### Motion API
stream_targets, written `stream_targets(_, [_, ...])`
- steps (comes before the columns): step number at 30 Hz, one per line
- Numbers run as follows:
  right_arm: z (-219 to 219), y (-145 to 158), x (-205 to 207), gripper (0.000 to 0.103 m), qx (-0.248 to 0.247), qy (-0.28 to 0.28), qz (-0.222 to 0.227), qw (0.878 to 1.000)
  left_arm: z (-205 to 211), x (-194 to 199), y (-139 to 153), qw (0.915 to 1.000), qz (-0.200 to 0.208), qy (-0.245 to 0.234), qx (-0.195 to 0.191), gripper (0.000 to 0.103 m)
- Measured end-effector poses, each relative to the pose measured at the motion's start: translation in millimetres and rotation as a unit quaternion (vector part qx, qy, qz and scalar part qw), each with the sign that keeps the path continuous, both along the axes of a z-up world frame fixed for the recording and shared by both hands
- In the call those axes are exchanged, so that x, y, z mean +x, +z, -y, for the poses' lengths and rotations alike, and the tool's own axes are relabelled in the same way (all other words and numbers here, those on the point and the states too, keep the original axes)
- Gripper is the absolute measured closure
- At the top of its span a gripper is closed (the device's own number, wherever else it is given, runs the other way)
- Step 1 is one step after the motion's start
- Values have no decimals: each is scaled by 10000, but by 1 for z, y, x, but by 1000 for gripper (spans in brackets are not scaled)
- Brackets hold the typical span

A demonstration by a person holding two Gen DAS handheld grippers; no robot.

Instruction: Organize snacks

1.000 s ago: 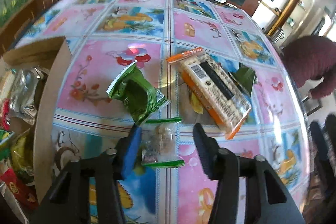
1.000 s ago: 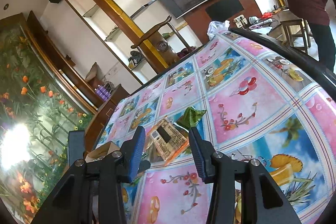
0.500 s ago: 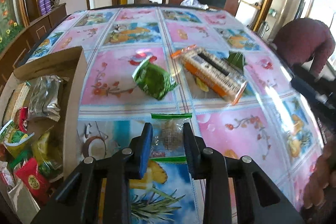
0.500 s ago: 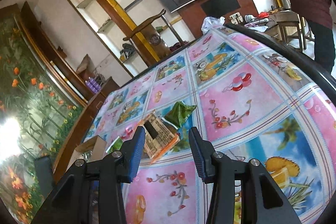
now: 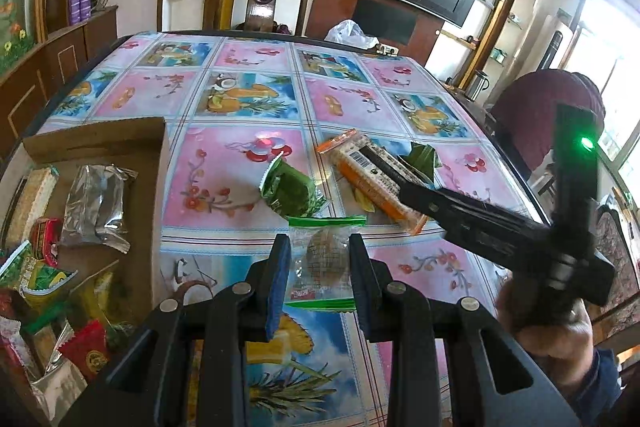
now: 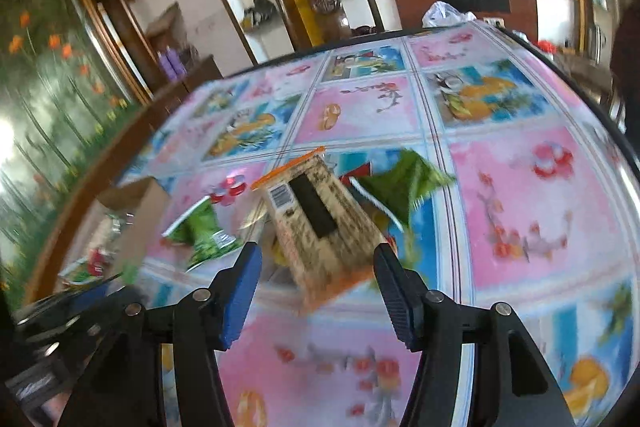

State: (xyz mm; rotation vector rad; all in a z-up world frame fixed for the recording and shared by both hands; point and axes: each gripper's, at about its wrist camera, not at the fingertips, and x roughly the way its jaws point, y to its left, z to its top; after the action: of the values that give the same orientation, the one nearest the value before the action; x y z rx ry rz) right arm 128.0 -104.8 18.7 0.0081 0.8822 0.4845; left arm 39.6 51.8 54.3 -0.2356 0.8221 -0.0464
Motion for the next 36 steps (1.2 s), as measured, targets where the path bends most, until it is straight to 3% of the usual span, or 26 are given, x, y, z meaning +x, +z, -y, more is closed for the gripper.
stream_targets(9, [-50, 1, 28, 32, -990, 431, 468, 9930, -6, 2, -2, 9999, -88, 71, -107, 75])
stream_targets(12, [-54, -6, 42, 32, -1031, 472, 250, 9932, -5, 2, -3, 9999, -107, 60, -107, 75])
stream_targets(16, [-58, -18, 36, 32, -919, 944, -79, 9913, -5, 2, -3, 9999, -116, 58, -111, 75])
stream_targets(18, [-61, -23, 21, 35, -1178, 1080, 79, 9871, -4, 2, -3, 9998, -123, 54, -109, 75])
stream_targets(21, [-53, -21, 3, 44, -1245, 859, 75, 9885, -3, 1, -3, 9999, -121, 50, -83, 75])
stream_targets(29, [-16, -16, -35, 45, -954, 70, -22, 9954, 0, 1, -4, 9999, -105, 17, 25, 75])
stream_targets(33, [-19, -16, -59, 45, -1227, 116, 109, 9923, 3, 1, -4, 9999, -106, -28, 78, 75])
stream_targets(36, [-17, -15, -58, 45, -1148, 151, 96, 9932, 6, 1, -5, 9998, -102, -30, 158, 75])
